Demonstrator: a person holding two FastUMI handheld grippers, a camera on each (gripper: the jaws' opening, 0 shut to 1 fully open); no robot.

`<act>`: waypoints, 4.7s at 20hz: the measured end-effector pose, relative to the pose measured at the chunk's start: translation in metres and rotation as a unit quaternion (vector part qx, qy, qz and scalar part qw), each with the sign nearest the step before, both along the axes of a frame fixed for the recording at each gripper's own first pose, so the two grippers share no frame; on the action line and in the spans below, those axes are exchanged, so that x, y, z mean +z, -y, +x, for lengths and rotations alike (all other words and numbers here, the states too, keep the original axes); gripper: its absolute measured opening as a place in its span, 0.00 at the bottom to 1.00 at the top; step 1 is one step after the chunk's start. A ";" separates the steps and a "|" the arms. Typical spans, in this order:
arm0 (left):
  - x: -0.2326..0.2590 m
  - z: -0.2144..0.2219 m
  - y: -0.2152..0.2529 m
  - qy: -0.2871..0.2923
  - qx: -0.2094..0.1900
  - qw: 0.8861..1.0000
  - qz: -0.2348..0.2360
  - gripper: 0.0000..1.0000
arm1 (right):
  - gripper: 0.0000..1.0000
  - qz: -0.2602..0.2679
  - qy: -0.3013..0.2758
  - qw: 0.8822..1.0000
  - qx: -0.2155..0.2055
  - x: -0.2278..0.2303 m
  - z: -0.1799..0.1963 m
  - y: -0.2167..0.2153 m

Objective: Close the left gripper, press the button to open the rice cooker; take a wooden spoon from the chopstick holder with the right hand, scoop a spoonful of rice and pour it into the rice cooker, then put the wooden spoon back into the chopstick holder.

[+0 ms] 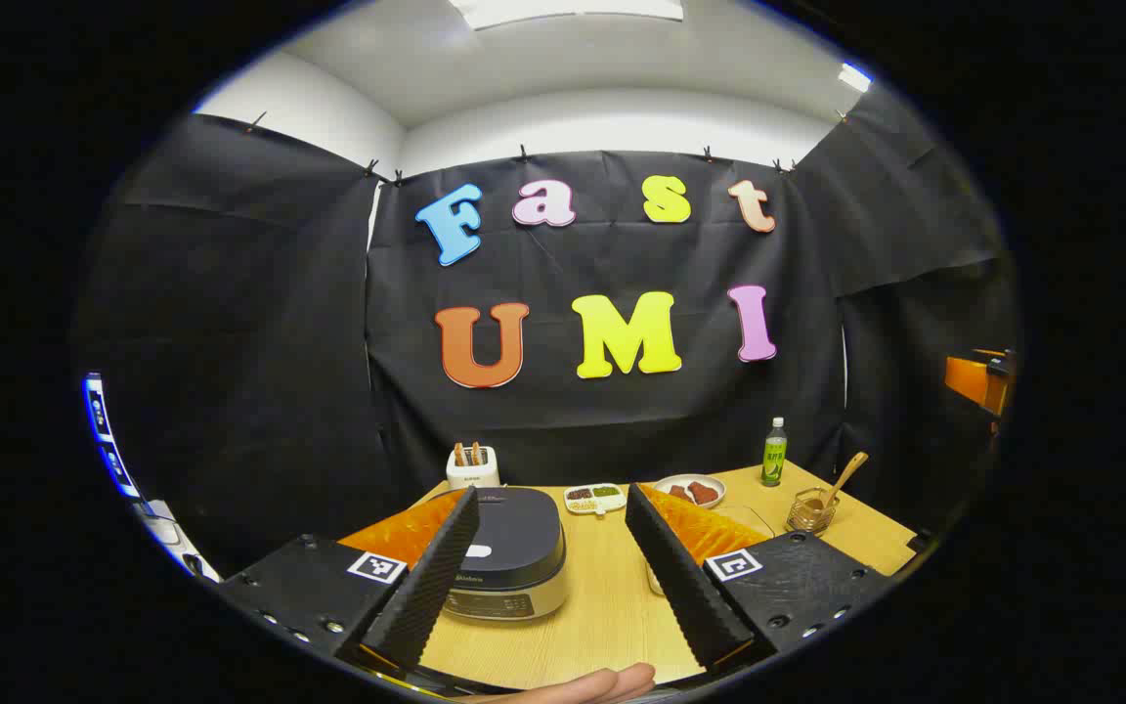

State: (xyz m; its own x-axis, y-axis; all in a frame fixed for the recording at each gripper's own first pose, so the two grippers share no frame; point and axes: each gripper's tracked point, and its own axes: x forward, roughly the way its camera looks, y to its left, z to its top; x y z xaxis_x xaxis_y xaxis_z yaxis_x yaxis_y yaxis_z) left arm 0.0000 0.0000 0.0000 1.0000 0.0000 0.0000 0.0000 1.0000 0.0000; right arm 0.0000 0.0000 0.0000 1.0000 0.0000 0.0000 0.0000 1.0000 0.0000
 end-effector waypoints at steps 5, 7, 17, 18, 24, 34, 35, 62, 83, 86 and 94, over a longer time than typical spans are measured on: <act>-0.005 0.001 0.004 -0.005 -0.016 1.000 -0.020 0.96 | 0.99 0.001 -0.007 1.000 -0.004 -0.006 0.001 0.005; -0.003 0.000 0.003 -0.005 -0.016 1.000 -0.021 0.96 | 0.99 0.003 -0.010 1.000 -0.009 -0.007 0.003 0.009; 0.000 0.006 -0.007 -0.001 -0.020 1.000 -0.023 0.96 | 1.00 -0.004 -0.010 1.000 -0.003 -0.015 0.007 0.003; 0.001 0.008 -0.010 0.003 -0.019 1.000 -0.015 0.96 | 1.00 -0.004 -0.011 1.000 -0.001 -0.017 0.008 0.002; -0.017 0.023 -0.028 -0.021 -0.008 0.999 -0.025 0.67 | 0.99 0.005 -0.032 0.999 0.011 -0.037 0.016 -0.003; -0.084 0.072 -0.065 -0.150 0.008 0.987 -0.048 0.00 | 1.00 0.015 -0.044 0.999 0.013 -0.048 0.024 0.002; -0.090 0.077 -0.070 -0.160 0.013 0.986 -0.049 0.00 | 1.00 0.015 -0.044 0.999 0.011 -0.049 0.025 0.004; -0.170 0.134 -0.086 -0.277 0.009 0.960 -0.048 0.00 | 1.00 0.014 -0.062 0.998 0.007 -0.082 0.032 0.013; -0.031 0.037 -0.055 -0.031 0.049 0.998 -0.014 0.97 | 1.00 0.024 -0.086 0.996 -0.018 -0.112 0.063 0.038; -0.029 0.022 -0.049 -0.017 0.050 0.999 -0.009 0.97 | 1.00 0.020 -0.087 0.996 -0.026 -0.122 0.089 0.048; -0.045 -0.018 -0.012 0.016 0.026 1.000 0.006 0.96 | 1.00 0.054 -0.129 0.990 -0.026 -0.183 0.174 0.072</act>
State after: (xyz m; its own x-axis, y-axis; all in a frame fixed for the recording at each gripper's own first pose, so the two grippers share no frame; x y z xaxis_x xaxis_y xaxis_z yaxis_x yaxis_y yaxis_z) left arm -0.0180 0.0120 -0.0450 0.9982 0.0508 0.0330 -0.0513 0.9986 0.0118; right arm 0.1739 -0.0720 -0.1827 0.9652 -0.0366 -0.2590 0.0644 0.9930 0.0994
